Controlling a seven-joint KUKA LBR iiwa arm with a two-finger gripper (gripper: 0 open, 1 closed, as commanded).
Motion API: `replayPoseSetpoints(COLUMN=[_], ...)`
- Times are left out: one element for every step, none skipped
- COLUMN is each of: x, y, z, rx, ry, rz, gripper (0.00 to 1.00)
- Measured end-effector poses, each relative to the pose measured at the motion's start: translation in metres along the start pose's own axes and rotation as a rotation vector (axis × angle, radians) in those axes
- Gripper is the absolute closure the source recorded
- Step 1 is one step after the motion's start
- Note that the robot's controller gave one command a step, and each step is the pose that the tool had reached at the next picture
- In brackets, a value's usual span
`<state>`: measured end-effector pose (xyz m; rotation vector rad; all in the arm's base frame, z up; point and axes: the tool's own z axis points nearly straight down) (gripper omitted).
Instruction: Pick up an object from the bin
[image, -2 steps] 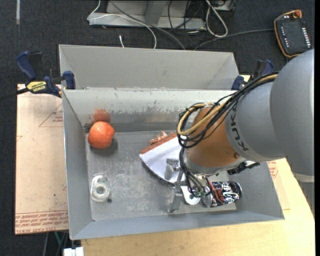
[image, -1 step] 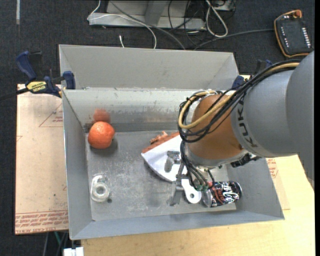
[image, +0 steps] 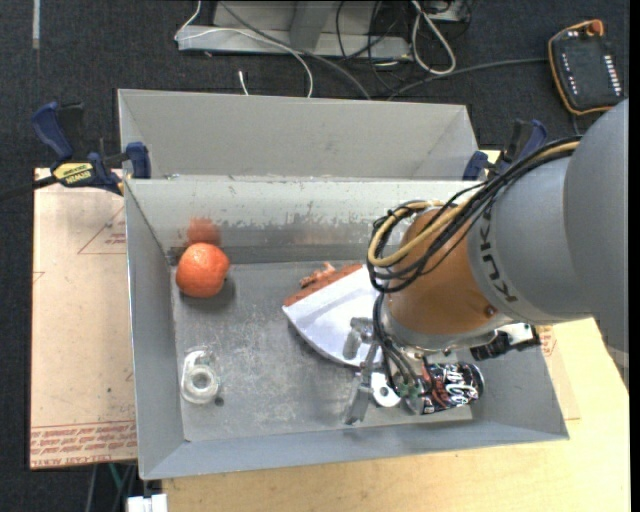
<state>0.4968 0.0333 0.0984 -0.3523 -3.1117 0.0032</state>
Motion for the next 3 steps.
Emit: replayPoseSetpoints(x=[-0.022,0.009,0.009], y=[0.002,0.013,0.013], z=[0.028,0.027,0.027], rx=[-0.003,-0.005,-0.005], ry=[-0.021,-0.012,-0.012], rz=[-0.077,0.147,0.147], gripper=[0.00,1.00,1.00])
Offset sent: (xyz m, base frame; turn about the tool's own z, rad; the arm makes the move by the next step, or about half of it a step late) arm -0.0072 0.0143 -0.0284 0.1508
